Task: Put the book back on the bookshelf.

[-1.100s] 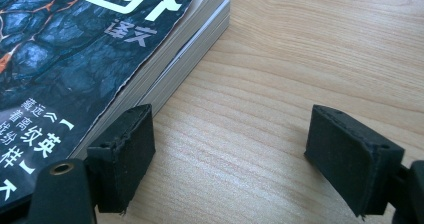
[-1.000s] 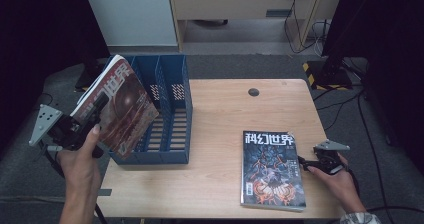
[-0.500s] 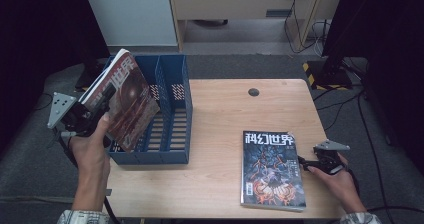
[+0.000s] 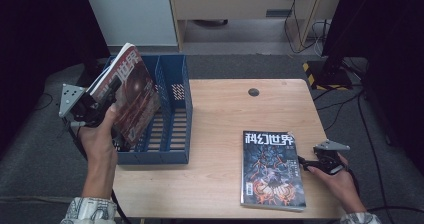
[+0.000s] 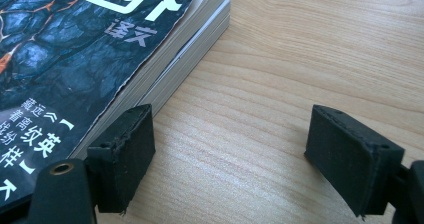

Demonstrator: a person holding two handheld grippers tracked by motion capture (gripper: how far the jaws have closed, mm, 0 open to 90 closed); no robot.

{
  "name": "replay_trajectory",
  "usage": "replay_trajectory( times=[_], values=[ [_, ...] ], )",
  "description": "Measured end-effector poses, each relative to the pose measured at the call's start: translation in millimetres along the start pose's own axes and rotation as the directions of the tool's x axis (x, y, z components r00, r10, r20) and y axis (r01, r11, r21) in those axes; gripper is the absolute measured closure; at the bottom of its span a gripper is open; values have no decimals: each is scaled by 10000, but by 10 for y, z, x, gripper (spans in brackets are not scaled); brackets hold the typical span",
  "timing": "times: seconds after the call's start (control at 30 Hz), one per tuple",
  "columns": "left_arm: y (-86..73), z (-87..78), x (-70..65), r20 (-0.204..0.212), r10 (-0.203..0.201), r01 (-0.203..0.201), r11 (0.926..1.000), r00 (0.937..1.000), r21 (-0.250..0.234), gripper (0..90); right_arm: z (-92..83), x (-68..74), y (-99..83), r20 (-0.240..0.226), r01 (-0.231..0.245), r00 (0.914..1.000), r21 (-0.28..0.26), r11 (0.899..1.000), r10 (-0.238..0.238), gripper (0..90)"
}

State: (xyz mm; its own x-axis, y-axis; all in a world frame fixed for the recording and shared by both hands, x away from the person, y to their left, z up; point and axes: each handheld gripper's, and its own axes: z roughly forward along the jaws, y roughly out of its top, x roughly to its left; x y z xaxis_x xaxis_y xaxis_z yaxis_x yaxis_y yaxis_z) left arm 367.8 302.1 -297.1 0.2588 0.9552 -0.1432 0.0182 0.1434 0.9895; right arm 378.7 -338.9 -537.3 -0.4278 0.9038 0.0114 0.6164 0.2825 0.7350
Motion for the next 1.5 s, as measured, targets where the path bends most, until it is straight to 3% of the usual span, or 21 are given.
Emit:
replay_trajectory(
  times=[0.3,0.67,0.87,1.5],
  values=[
    [-66,145,-69,2,0,0,9999,10000,161,839,0,0,0,-1,3,10000,1,10000,-3,197],
    [-216,210,-18,-345,-237,245,9994,9991,231,839,0,0,0,-3,2,10000,1,10000,-2,197],
    [-265,243,8,-533,-151,168,9994,9985,314,839,0,-1,0,-6,4,10000,0,10000,-4,197],
    [-374,282,5,-351,-306,320,9987,9989,402,839,0,-1,0,-8,7,10000,0,10000,-7,197]
  ],
)
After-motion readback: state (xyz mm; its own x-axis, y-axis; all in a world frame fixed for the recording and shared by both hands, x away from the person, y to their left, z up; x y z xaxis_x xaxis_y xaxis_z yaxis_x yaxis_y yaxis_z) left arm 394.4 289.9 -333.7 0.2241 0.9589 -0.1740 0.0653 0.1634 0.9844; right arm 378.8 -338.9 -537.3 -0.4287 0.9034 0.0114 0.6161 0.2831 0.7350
